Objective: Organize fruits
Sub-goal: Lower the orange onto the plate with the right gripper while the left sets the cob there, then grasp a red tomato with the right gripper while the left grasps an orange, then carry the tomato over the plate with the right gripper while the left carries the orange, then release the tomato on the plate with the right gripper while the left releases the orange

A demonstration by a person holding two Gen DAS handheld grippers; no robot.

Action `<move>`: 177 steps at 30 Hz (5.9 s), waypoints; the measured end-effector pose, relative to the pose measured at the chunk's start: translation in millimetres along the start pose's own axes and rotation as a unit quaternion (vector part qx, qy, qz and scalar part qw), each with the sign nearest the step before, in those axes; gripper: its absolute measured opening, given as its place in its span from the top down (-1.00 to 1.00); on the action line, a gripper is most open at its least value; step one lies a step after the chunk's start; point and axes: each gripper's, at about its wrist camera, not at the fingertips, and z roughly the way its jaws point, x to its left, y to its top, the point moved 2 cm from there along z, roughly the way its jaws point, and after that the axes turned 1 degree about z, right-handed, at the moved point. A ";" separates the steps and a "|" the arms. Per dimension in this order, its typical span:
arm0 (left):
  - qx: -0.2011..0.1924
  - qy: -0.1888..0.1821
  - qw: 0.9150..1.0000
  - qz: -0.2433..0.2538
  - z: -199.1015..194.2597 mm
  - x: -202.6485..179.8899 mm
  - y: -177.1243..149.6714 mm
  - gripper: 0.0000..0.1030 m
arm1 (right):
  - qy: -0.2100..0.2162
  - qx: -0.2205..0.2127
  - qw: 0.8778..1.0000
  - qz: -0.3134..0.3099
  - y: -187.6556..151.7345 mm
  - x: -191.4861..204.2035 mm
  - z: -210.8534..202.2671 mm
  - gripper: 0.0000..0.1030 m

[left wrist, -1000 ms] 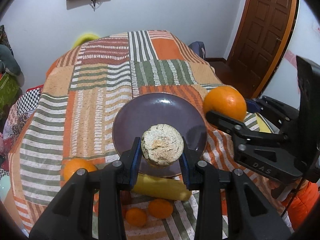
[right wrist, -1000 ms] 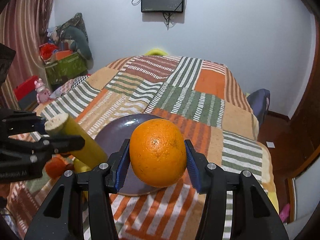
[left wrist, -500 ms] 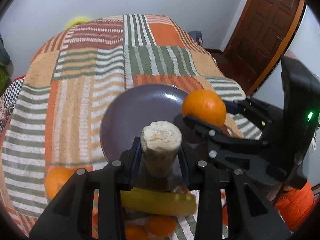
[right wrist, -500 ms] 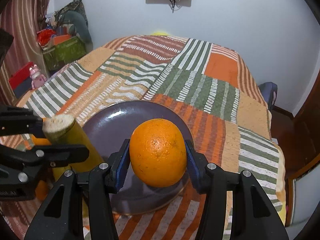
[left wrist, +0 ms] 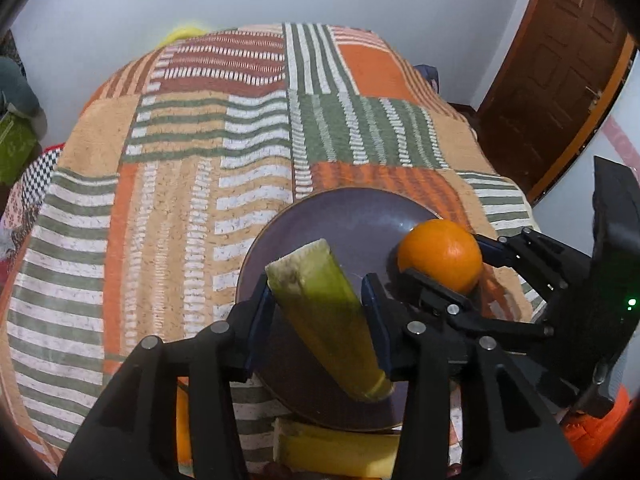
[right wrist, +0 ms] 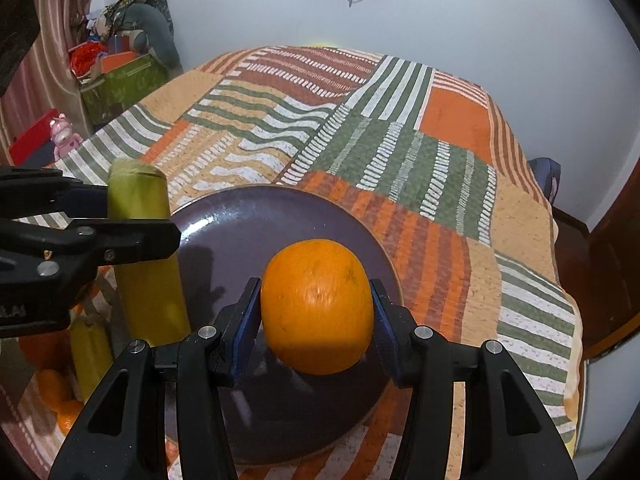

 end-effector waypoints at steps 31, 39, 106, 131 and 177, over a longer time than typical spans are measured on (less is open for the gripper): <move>-0.118 0.084 0.989 0.020 -146.4 8.2 -64.7 -0.46 | 0.008 -0.062 0.997 0.037 -29.6 6.9 -116.6 -0.17; -0.101 0.100 0.990 -0.004 -165.4 28.4 -116.9 -0.53 | 0.012 -0.025 0.998 0.050 -76.0 17.7 -128.4 -0.19; -0.030 0.074 0.996 -0.048 -67.6 79.4 -91.9 -0.33 | -0.002 -0.038 0.996 0.077 -46.1 -9.0 -112.0 0.15; -0.097 0.048 0.994 0.010 -96.6 4.0 -13.5 -0.33 | -0.019 -0.103 0.994 0.030 27.6 -11.1 -98.4 0.15; -0.026 0.036 0.999 0.009 -4.2 12.6 -4.5 -0.40 | 0.012 0.002 1.000 0.022 21.9 -10.9 3.2 -0.10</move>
